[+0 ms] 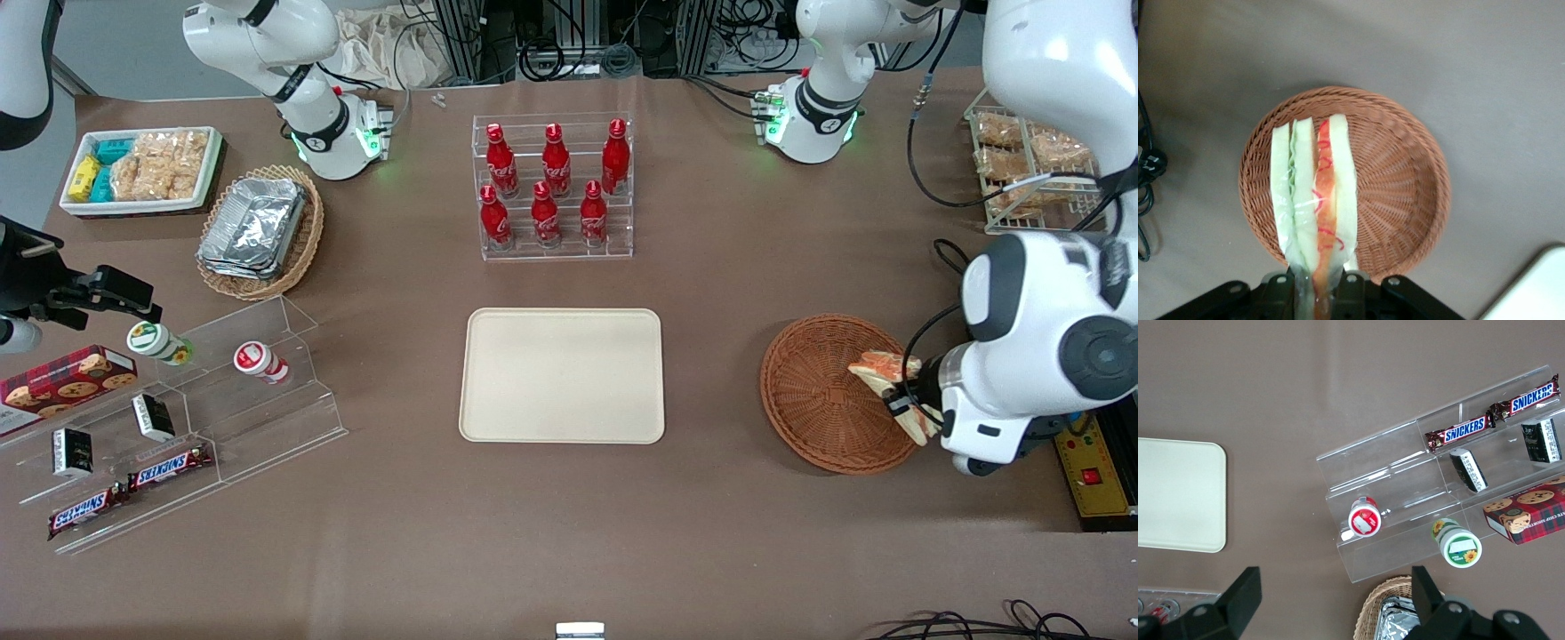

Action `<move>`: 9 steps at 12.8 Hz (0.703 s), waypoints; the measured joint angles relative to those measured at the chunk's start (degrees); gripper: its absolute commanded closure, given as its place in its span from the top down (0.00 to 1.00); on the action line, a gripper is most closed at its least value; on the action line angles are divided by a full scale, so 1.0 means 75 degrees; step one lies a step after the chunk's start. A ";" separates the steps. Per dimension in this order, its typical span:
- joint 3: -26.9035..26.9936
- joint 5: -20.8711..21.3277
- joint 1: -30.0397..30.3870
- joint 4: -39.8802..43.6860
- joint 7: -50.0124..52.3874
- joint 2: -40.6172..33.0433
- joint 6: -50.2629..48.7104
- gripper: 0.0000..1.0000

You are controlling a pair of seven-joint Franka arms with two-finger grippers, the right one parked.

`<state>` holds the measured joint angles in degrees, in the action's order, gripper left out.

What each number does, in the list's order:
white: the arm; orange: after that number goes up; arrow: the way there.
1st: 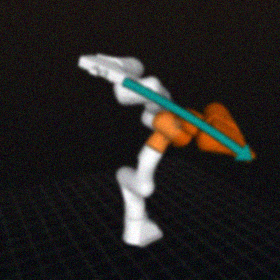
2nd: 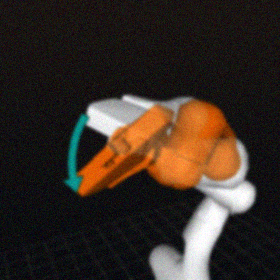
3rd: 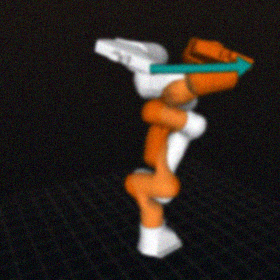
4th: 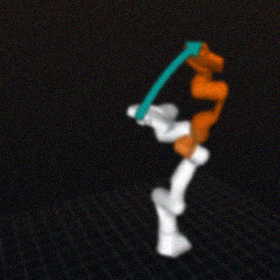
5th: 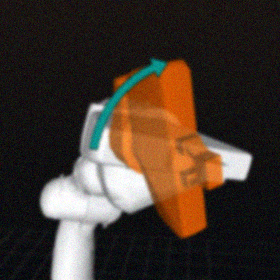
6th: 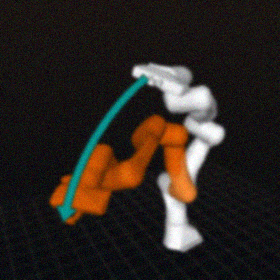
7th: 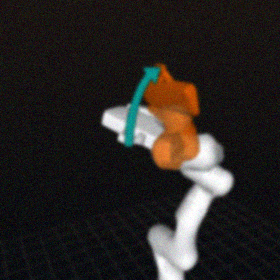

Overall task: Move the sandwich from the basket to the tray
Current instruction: 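Lift the sandwich up out of the basket with the left gripper, then carry the sandwich over the cream tray and lower it onto it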

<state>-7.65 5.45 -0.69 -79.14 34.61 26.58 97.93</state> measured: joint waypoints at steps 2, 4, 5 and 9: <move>-0.0479 -0.0001 -0.0026 0.0329 0.0048 -0.0072 -0.0209 0.00; -0.1080 -0.0001 -0.0053 0.0434 0.0365 -0.0077 -0.0214 0.00; -0.1411 -0.0001 -0.0065 0.0433 0.0461 -0.0064 -0.0187 0.00; -0.2293 0.0002 -0.0468 0.0145 0.0566 0.0234 0.0879 0.00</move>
<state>-24.84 5.47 -4.20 -78.06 38.86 28.33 104.52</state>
